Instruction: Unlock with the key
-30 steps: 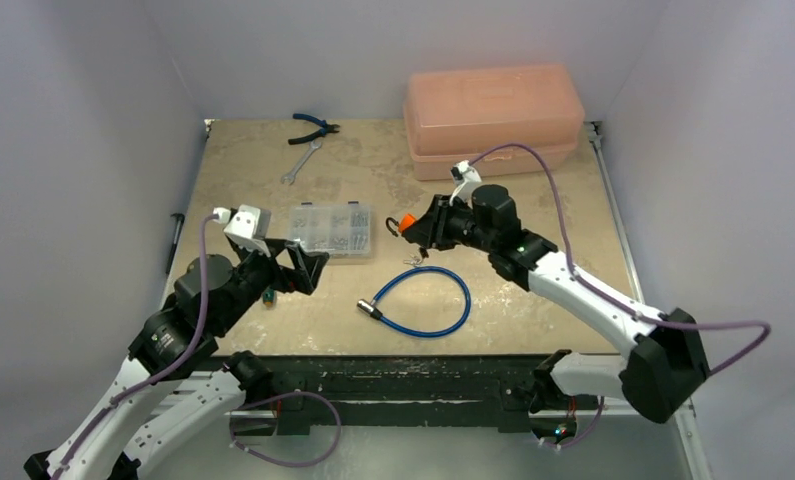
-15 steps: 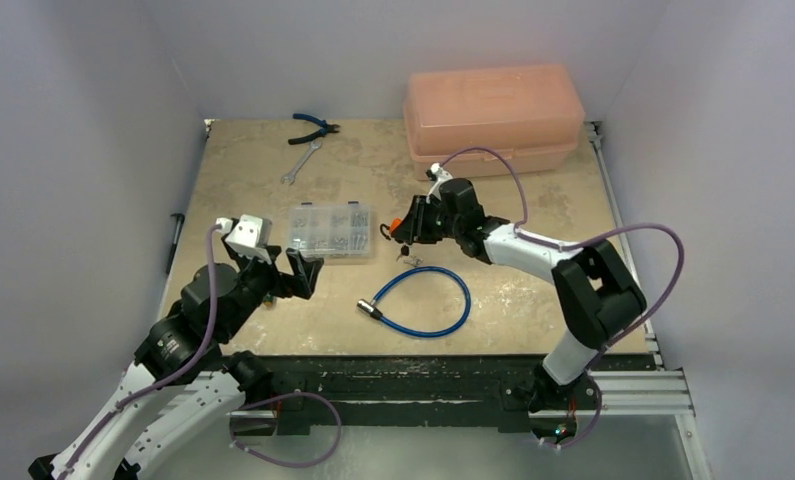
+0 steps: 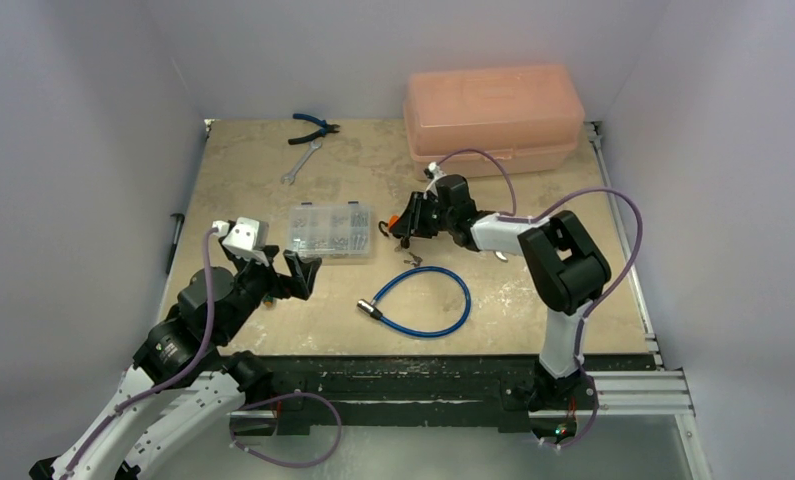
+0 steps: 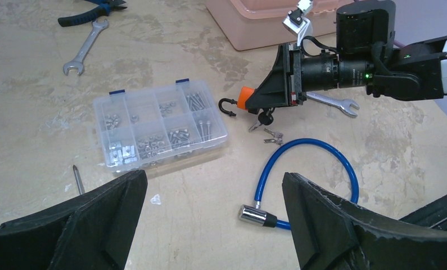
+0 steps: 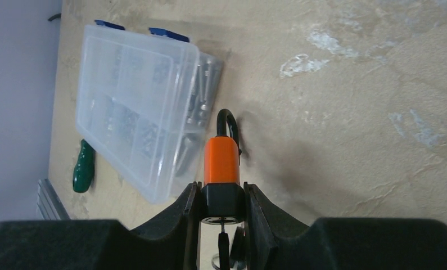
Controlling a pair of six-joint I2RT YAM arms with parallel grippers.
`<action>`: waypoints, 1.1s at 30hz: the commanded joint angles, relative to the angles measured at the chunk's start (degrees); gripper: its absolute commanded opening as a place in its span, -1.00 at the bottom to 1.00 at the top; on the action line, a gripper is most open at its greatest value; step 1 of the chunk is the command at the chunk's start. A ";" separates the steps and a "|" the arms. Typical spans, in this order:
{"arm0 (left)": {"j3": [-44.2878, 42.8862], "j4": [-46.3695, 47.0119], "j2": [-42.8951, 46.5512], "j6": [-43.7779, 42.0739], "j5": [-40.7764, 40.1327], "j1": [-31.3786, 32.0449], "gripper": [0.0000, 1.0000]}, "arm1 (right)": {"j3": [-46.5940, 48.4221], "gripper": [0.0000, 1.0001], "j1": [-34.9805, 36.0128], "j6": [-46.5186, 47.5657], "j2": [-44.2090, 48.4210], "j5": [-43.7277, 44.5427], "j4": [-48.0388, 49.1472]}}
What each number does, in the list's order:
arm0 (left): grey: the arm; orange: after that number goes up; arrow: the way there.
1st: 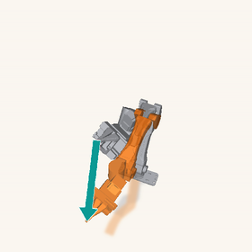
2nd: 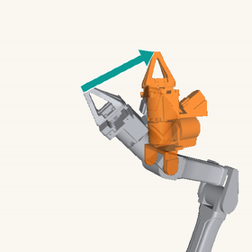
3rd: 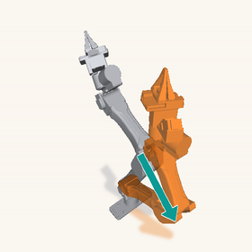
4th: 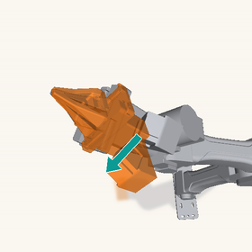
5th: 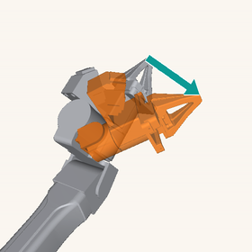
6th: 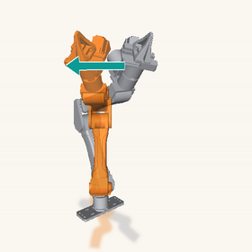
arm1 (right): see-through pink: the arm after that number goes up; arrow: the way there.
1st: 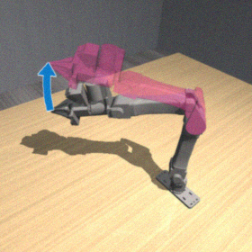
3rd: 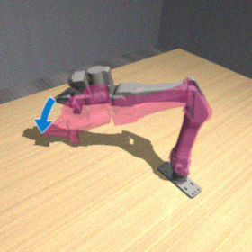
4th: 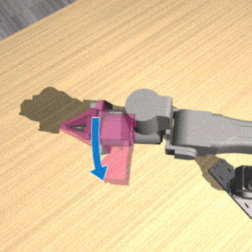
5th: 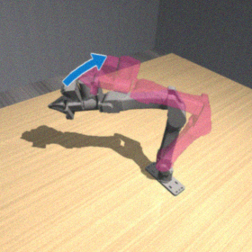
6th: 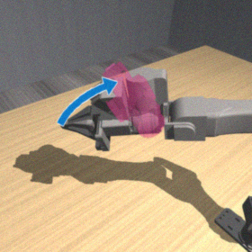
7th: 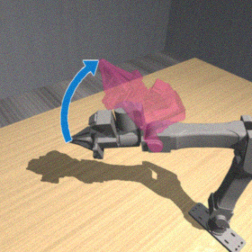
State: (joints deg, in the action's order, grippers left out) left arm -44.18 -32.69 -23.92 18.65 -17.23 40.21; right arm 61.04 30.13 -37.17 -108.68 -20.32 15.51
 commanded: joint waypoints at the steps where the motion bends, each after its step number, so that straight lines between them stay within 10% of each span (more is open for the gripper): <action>1: 0.11 2.29 0.02 -1.32 -0.70 0.03 0.95 | 3.48 -1.00 -0.97 -0.94 -0.93 -3.15 5.97; 10: 0.15 2.30 -0.29 -1.38 -0.76 -0.04 0.95 | 5.88 -0.96 -2.60 -1.13 -5.70 -4.76 6.73; 20: 0.14 2.27 -0.42 -1.43 -0.87 -0.18 0.94 | 7.25 0.20 -4.82 -0.21 -6.20 -2.84 2.07; 33: 0.24 2.37 -0.90 -1.49 -0.19 -0.77 0.94 | 5.38 0.52 -7.57 9.37 5.64 8.60 -15.13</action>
State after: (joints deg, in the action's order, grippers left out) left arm -44.14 -32.67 -24.29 18.37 -17.34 40.07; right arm 66.30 22.57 -33.34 -109.71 -17.58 6.52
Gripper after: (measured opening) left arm 0.973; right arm 0.756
